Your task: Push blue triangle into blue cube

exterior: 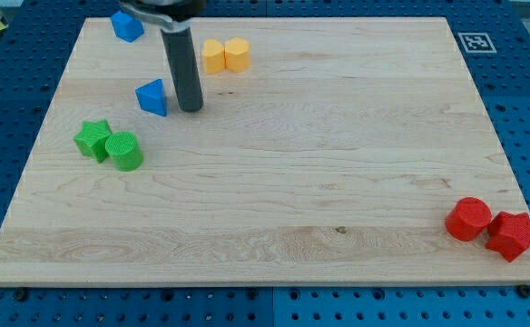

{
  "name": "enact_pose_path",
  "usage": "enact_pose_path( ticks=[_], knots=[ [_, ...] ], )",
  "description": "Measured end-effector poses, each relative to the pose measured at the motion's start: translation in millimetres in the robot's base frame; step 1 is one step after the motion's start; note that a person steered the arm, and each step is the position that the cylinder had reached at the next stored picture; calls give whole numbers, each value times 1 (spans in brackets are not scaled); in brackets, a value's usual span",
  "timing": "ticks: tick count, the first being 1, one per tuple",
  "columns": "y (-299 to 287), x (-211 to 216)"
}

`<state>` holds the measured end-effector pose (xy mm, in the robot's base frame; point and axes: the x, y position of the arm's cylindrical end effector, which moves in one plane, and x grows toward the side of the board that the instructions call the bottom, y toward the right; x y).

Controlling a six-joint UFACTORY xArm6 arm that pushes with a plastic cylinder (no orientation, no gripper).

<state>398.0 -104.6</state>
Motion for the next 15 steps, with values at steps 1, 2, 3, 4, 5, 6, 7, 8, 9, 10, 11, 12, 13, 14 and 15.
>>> enact_pose_path(
  ticks=[1, 2, 3, 4, 5, 6, 7, 8, 9, 10, 11, 12, 13, 14, 15],
  knots=[
    [-19, 8],
    [-57, -18],
    [-88, -50],
    [-92, -59],
    [-93, -24],
    [-122, -21],
    [-148, -53],
    [-148, -105],
    [-155, -118],
    [-176, -93],
    [-184, -52],
    [-179, -24],
    [-155, -22],
    [-130, -48],
    [-131, -73]
  ],
)
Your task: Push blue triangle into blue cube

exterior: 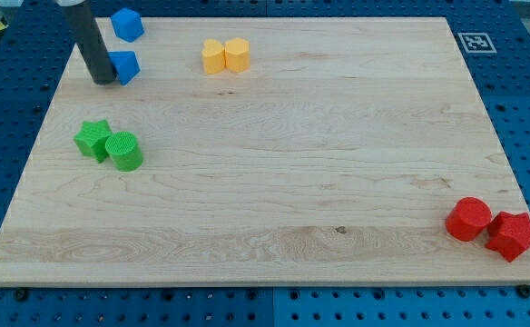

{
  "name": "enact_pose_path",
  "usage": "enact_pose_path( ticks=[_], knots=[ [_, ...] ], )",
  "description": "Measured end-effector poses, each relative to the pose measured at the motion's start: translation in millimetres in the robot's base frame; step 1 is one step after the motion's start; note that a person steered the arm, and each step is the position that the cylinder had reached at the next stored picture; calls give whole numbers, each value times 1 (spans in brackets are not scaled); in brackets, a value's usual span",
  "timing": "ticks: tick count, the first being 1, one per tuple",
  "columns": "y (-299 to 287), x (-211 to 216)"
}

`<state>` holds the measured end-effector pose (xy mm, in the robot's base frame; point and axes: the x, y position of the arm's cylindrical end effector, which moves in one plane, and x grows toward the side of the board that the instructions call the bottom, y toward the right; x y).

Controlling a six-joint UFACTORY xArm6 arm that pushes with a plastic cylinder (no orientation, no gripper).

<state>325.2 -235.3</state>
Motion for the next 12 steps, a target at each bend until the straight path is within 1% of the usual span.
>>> enact_pose_path(
  ticks=[1, 2, 3, 4, 5, 6, 7, 8, 9, 12],
  knots=[
    [-1, 9],
    [-1, 32],
    [18, 33],
    [37, 7],
    [38, -11],
    [38, -9],
    [45, 17],
    [51, 15],
    [51, -20],
    [39, -60]
  ],
)
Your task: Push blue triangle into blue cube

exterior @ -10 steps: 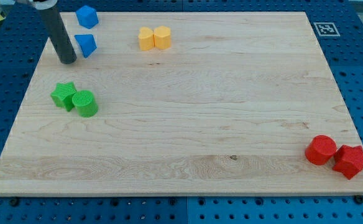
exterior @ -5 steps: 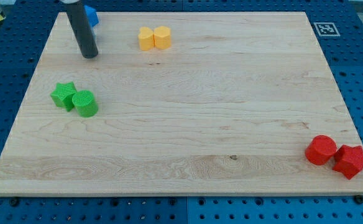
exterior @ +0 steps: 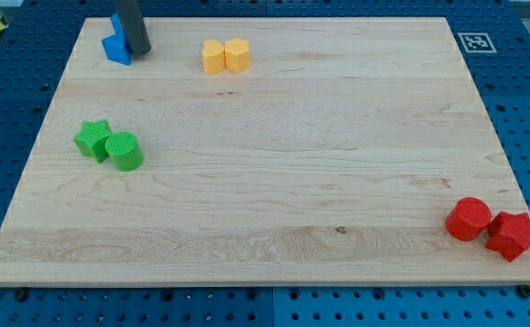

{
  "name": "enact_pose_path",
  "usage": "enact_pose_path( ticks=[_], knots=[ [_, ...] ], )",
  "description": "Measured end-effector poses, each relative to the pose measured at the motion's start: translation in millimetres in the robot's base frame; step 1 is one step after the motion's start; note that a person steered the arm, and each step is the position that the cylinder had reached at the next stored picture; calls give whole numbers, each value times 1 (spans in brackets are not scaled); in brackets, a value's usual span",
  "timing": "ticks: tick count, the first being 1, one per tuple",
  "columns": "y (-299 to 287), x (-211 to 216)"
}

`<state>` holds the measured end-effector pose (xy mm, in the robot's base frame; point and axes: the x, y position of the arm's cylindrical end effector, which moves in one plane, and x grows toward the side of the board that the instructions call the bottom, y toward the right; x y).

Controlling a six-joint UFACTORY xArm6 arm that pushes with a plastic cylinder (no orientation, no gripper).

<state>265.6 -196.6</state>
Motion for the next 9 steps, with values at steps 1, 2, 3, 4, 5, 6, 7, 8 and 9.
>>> enact_pose_path(
  ticks=[1, 2, 3, 4, 5, 6, 7, 8, 9],
  knots=[
    [0, 29],
    [-15, 46],
    [-37, 46],
    [-41, 31],
    [-41, 7],
    [-41, 3],
    [-41, 5],
    [-41, 17],
    [-33, 53]
  ],
)
